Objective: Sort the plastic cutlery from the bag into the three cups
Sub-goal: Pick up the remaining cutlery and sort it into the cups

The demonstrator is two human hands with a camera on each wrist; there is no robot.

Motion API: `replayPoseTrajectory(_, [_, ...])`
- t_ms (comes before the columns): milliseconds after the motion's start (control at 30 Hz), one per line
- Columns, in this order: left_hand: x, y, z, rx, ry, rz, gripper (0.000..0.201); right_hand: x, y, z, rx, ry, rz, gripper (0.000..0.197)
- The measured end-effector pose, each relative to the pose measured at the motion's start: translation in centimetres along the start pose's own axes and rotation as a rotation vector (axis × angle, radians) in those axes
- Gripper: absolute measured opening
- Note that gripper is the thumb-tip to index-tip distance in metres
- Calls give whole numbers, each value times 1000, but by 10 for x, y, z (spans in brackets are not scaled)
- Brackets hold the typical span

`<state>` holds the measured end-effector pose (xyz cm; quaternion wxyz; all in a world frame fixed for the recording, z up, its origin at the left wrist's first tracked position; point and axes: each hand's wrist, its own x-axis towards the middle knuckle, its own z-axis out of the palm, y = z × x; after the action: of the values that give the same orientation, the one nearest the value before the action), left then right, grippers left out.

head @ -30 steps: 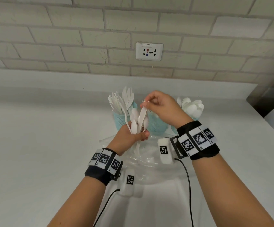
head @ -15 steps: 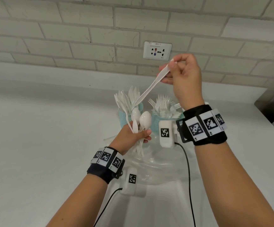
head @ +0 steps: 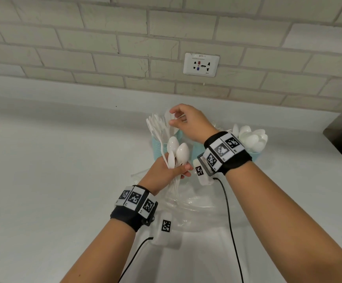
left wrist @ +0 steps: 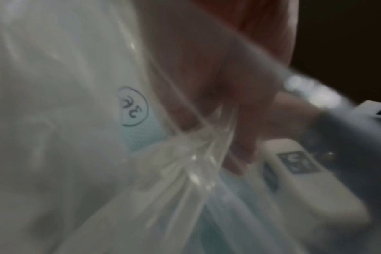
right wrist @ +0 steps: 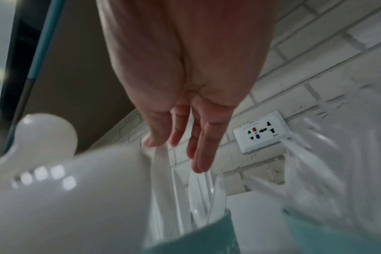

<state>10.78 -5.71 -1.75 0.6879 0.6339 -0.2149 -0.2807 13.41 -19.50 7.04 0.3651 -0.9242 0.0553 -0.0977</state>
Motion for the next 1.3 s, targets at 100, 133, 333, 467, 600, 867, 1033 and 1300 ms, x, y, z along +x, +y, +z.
replayPoseTrajectory(100, [2,1,0,4,16,34,9,-8,0,-11,12,23,13,42])
replayPoseTrajectory(133, [2,0,0,13,22,41,9,-12,0,-15,8,45,13,41])
replayPoseTrajectory(333, [6,1,4,0,70,79,37,-43,3,-27,-6,-184,88,27])
replayPoseTrajectory(467, [7,3,4,1,74,95,37,-52,13,-25,35,-204,88,16])
replayPoseTrajectory(600, [6,4,5,10,85,101,37,-57,15,-31,71,-229,108,19])
replayPoseTrajectory(867, [4,5,8,30,85,95,32,-63,17,-27,63,-190,136,19])
replayPoseTrajectory(1033, [4,3,9,42,56,85,33,-65,16,-27,81,-237,162,17])
replayPoseTrajectory(1300, [3,4,10,42,2,85,41,-66,13,-21,134,-218,145,14])
